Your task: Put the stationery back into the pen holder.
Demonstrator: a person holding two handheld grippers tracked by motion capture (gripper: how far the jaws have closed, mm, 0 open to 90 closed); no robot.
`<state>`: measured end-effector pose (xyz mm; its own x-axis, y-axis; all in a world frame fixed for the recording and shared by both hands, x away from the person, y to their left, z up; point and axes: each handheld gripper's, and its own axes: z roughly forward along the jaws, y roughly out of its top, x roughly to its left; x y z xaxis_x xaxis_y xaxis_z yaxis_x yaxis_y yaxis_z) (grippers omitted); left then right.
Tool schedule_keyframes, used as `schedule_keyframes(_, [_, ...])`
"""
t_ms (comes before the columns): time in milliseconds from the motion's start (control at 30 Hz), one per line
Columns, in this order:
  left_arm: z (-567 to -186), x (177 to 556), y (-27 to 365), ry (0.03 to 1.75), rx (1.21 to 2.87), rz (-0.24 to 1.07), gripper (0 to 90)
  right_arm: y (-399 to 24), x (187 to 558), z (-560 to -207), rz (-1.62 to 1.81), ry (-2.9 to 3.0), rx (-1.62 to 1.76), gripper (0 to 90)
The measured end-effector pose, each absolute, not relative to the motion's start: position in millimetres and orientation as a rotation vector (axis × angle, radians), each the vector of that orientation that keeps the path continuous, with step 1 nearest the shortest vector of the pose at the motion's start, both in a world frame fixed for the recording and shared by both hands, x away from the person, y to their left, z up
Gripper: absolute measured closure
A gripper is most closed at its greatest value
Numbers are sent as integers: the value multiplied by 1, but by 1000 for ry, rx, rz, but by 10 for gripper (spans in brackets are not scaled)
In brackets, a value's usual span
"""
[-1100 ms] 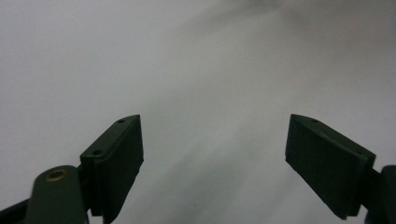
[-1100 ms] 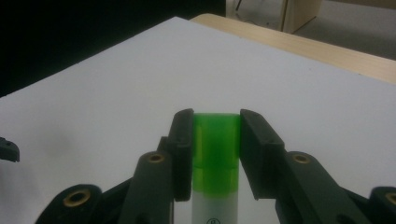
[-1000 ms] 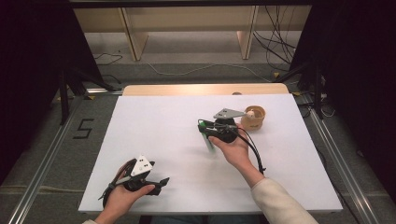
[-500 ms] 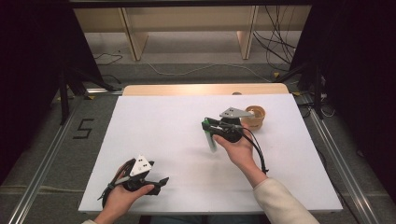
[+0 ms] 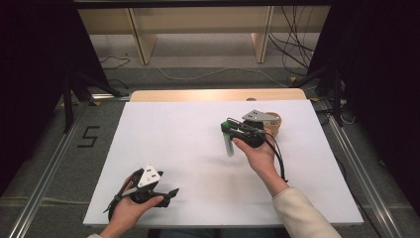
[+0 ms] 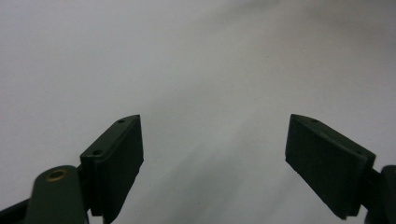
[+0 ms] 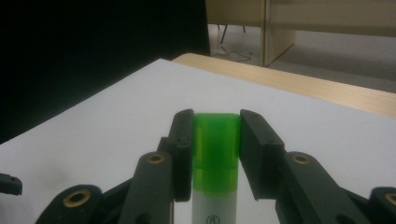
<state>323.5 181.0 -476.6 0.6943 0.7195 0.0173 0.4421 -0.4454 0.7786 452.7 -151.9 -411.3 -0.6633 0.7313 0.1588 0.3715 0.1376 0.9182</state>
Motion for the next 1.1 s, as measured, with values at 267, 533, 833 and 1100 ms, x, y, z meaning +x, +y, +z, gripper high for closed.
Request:
schedule_keyframes(267, [-476,324,181,886,2109,448,194,-165,456,-404,1553,2042,1095,672])
schedule_keyframes(533, [-476,323,181,887,2106,453,195,-177,458,-398,1566,1992,1117,672])
schedule_keyframes(833, [-477,324,181,886,2109,447,195,-186,461,-394,1575,1955,1138,672])
schedule_keyframes(1100, [-476,323,182,887,2107,450,195,-197,463,-392,1578,1918,1154,673])
